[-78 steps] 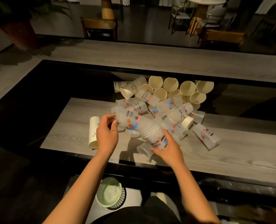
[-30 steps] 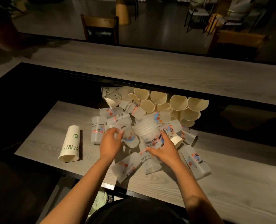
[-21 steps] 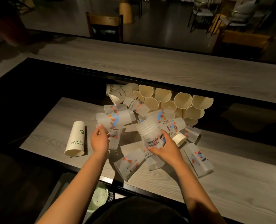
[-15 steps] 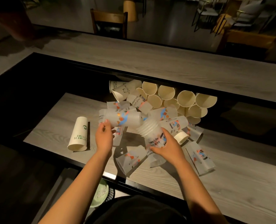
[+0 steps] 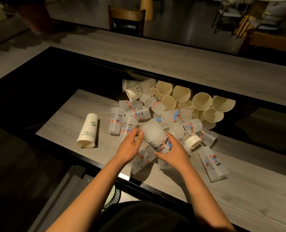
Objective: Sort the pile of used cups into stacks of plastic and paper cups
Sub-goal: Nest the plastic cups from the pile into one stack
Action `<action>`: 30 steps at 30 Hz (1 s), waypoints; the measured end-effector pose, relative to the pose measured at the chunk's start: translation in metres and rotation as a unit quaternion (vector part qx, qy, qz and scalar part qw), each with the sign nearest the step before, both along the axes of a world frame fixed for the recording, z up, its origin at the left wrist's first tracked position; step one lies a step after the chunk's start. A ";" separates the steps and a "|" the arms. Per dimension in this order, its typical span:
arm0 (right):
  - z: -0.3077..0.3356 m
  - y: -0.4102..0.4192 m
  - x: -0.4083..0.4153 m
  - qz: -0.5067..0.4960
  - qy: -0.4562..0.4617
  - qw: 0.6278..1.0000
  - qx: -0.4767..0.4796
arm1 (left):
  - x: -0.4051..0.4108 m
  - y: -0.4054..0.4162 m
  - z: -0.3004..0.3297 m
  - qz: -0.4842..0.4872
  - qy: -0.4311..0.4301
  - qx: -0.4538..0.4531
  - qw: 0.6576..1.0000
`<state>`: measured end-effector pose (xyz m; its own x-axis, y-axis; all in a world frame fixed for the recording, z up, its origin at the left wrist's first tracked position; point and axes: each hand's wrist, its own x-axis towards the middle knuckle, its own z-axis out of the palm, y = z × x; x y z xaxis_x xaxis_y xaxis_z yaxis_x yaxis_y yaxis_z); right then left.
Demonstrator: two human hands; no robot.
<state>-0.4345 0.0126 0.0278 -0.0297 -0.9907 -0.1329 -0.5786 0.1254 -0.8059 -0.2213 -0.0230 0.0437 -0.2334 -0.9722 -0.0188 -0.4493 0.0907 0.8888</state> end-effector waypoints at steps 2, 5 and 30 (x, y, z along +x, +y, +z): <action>-0.001 0.001 -0.001 0.003 0.005 1.000 0.001 | 0.001 0.003 0.000 -0.003 0.003 0.017 1.000; -0.004 0.002 -0.003 0.011 0.007 1.000 0.005 | 0.004 0.006 0.003 -0.006 0.012 0.043 0.999; -0.011 -0.005 -0.033 0.045 0.017 0.999 0.021 | -0.008 0.037 -0.049 0.370 0.112 0.232 0.893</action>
